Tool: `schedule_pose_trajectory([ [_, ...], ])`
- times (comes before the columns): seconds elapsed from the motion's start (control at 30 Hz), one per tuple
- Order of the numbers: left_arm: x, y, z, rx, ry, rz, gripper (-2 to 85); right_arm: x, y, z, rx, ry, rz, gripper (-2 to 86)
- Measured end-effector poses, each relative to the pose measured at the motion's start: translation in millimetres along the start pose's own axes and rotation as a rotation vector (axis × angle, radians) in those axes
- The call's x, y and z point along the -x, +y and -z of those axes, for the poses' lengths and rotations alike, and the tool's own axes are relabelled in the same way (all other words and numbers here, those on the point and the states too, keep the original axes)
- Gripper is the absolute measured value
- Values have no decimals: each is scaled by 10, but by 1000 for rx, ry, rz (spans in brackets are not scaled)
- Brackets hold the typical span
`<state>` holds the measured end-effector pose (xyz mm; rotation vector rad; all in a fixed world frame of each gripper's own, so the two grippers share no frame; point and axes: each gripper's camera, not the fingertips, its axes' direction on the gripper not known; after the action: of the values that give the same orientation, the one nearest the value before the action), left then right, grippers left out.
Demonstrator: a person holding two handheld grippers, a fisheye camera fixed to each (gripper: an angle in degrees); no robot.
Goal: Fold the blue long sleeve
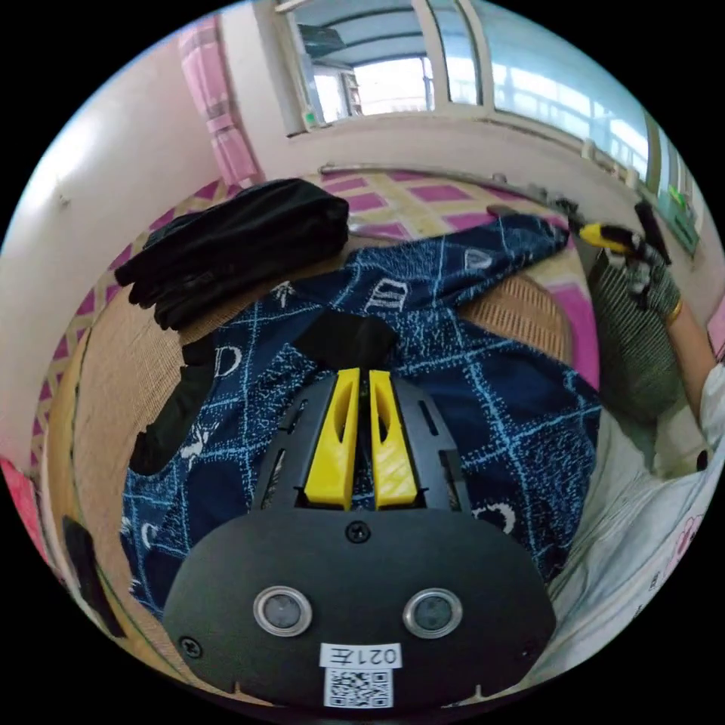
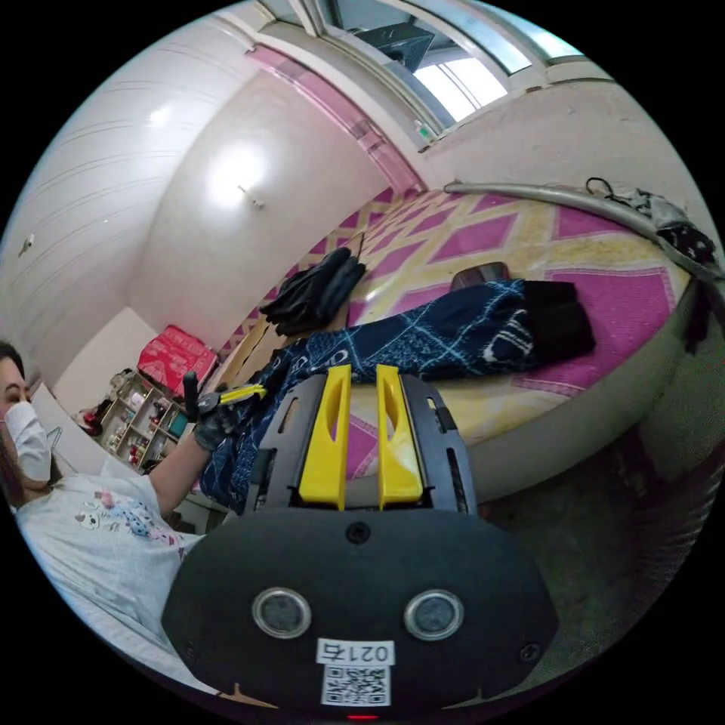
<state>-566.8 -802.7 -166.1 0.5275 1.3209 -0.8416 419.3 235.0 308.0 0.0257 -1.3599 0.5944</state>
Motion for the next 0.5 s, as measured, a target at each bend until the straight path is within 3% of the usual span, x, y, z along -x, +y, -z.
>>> schedule_pose_trajectory([
  [0.07, 583, 276, 687, -192, 102, 183, -1, 96, 14, -93, 18, -19, 14, 59],
  [0.2, 1530, 1000, 2052, -437, 103, 344, -7, 342, 21, -295, 33, -56, 50, 51],
  [0.37, 2711, 2634, 4194, -621, -149, 524, -9, 657, 30, -643, 62, -89, 75, 34],
  [0.5, 3273, 3979, 5189, -677, -316, 720, -9, 1025, 40, -1030, 101, -132, 100, 22],
])
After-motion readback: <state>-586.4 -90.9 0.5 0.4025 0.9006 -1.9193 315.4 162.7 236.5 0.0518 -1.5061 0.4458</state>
